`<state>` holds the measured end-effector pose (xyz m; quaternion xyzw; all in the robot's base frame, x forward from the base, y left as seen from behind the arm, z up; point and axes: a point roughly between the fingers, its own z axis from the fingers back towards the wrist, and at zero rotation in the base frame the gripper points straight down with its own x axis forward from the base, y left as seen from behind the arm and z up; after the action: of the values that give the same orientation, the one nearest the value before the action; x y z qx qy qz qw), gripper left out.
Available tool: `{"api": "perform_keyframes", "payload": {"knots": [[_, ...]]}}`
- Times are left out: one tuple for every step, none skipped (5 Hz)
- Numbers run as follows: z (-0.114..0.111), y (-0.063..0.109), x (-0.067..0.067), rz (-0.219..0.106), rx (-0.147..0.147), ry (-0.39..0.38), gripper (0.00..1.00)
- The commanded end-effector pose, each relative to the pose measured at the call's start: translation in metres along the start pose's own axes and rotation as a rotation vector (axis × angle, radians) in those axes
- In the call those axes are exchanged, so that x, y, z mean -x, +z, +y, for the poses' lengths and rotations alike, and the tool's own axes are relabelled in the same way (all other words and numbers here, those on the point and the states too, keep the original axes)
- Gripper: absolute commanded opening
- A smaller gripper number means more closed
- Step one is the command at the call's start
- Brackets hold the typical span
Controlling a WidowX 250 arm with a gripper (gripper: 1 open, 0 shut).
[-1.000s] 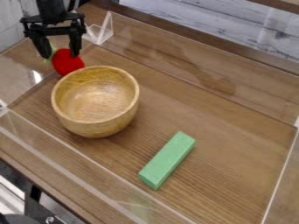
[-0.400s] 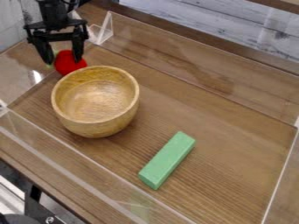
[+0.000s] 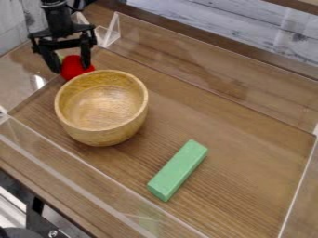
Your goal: Move the red fruit to the right side of the table
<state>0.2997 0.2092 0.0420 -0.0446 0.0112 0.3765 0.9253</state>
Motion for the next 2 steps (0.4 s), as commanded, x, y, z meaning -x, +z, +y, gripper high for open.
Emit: {"api": "perform_keyframes", "payload": {"knots": [[-0.0074,0.0037,-0.0041,-0.026,0.012,-0.026,1.0],[-0.0107,0.0029,-0.0055,-0.031,0.019,-0.052,1.0]]}}
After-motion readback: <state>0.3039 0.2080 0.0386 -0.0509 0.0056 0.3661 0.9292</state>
